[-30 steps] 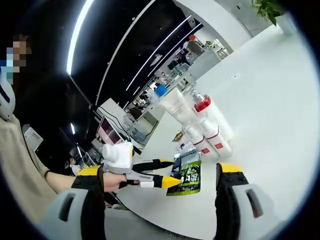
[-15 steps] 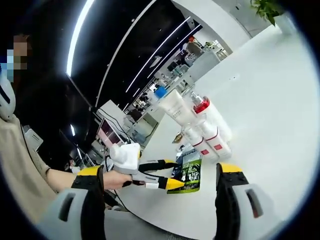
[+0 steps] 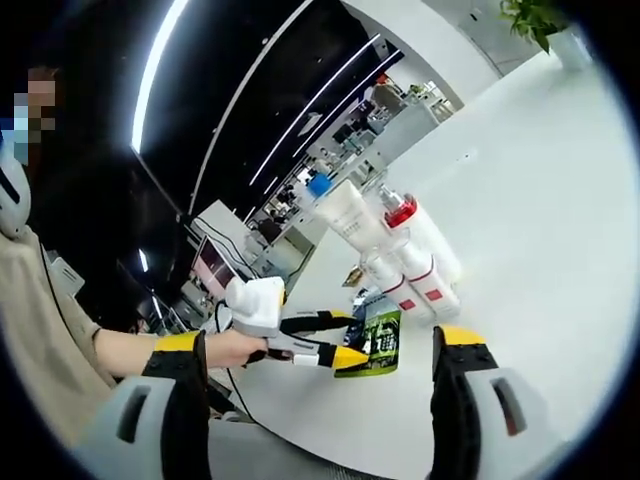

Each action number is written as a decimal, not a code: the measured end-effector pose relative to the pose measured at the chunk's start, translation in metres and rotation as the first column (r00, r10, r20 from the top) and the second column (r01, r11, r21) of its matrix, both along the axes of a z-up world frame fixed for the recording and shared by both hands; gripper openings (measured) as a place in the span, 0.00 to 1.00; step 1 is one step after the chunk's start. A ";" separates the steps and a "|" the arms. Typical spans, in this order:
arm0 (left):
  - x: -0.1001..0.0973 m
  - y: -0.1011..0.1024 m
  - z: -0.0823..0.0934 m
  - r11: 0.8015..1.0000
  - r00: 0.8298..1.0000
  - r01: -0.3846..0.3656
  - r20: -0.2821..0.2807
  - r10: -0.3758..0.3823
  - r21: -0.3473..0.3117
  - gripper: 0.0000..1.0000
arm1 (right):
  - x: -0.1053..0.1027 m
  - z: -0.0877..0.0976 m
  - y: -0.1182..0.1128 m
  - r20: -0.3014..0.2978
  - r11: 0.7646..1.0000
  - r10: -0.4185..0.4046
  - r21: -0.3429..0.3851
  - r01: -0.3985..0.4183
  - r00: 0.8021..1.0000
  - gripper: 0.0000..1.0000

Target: Arrange the skincare products in the storage area until every visible bottle or jar stands upright without overlapping.

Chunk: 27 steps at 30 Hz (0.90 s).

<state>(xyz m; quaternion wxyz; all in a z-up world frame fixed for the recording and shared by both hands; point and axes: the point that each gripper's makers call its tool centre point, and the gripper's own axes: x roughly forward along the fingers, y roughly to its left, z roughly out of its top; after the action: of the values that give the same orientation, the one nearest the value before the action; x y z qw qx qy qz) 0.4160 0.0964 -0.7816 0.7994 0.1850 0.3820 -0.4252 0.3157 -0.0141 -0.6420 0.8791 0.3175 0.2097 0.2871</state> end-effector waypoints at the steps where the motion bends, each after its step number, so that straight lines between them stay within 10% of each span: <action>1: 0.000 0.000 0.000 1.000 1.000 -0.002 0.000 0.002 0.000 0.54 | 0.000 0.000 0.000 -0.001 1.000 0.001 0.000 -0.001 1.000 0.93; 27: -0.001 0.000 0.001 1.000 1.000 0.003 -0.015 -0.003 0.012 0.59 | 0.000 -0.001 -0.002 0.012 0.998 -0.005 -0.065 0.005 1.000 0.93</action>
<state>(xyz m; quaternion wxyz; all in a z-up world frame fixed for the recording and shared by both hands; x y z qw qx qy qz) 0.4146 0.0968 -0.7810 0.7949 0.1871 0.3902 -0.4253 0.3157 -0.0161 -0.6429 0.8909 0.2875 0.2130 0.2798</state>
